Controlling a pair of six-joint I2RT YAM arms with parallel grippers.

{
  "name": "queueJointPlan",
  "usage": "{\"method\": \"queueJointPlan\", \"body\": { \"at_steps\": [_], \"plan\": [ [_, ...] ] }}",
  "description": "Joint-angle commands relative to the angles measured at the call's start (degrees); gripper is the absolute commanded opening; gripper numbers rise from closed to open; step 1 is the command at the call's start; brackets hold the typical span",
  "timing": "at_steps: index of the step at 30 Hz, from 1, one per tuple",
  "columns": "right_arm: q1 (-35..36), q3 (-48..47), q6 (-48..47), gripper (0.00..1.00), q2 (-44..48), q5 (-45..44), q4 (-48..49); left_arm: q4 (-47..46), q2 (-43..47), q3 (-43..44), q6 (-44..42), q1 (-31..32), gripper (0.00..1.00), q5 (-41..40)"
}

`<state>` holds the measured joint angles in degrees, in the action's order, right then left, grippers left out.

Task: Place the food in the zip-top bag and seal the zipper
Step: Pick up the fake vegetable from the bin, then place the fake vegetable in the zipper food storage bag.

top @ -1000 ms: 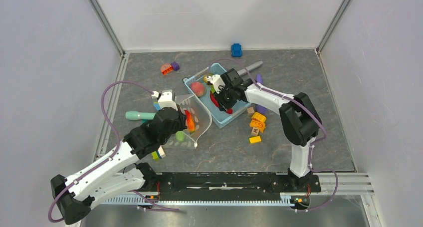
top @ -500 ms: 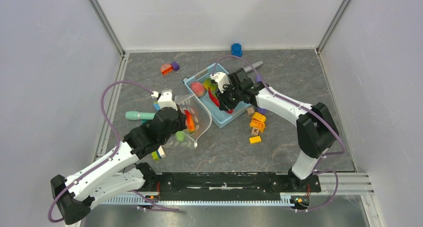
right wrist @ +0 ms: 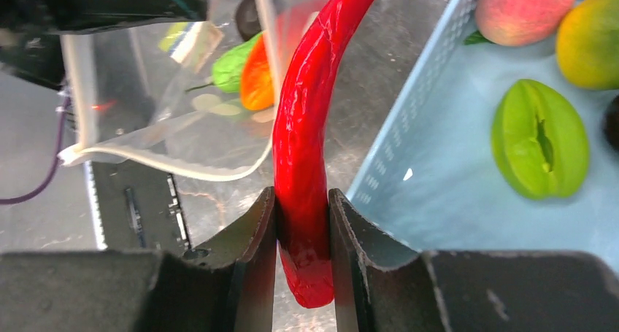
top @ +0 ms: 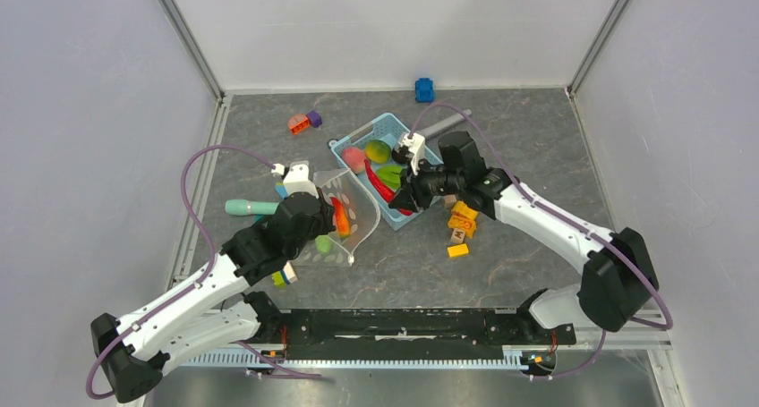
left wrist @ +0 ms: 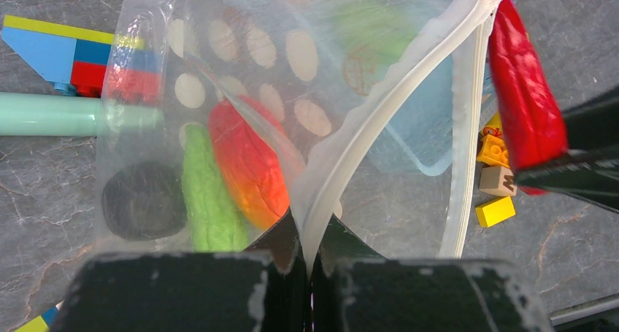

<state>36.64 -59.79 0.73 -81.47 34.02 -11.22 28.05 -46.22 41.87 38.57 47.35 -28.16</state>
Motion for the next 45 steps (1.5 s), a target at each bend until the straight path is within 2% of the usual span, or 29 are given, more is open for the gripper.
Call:
{"method": "queueJointPlan", "body": {
  "at_steps": [1, 7, 15, 20, 31, 35, 37, 42, 45],
  "plan": [
    [0.1, 2.5, 2.9, 0.16, 6.5, 6.7, 3.9, -2.5, 0.3, 0.1, -0.8, -0.2, 0.02, -0.9],
    [0.1, 5.1, 7.4, 0.18, 9.0, 15.9, 5.2, -2.5, 0.2, 0.2, -0.8, -0.2, 0.02, -0.7],
    [2.4, 2.1, 7.2, 0.2, 5.1, 18.6, -1.1, -3.4, 0.2, -0.1, -1.8, -0.2, 0.02, 0.6],
    [5.3, -3.2, 10.2, 0.21, 0.8, 18.4, -6.3, -3.8, 0.7, -0.2, -2.6, -0.2, 0.02, 1.8],
    [5.4, -16.8, 22.0, 0.25, -13.8, 14.1, -9.9, -6.3, 2.2, -1.2, -3.5, -0.2, 0.02, 6.2],
    [5.4, -18.1, 30.5, 0.33, -16.1, 12.9, -3.2, -6.6, 2.7, -1.4, -3.4, -0.2, 0.02, 7.2],
    [5.4, -16.6, 35.7, 0.33, -16.4, 12.4, 2.4, -6.7, 2.9, -1.5, -3.5, -0.2, 0.02, 7.4],
    [5.4, -12.1, 45.8, 0.45, -16.4, 9.6, 14.5, -7.0, 3.1, -1.6, -3.5, -0.2, 0.02, 8.2],
    [5.7, -11.3, 46.7, 0.52, -16.4, 8.1, 16.7, -7.0, 3.1, -1.6, -3.6, -0.2, 0.02, 8.1]
  ]
}}
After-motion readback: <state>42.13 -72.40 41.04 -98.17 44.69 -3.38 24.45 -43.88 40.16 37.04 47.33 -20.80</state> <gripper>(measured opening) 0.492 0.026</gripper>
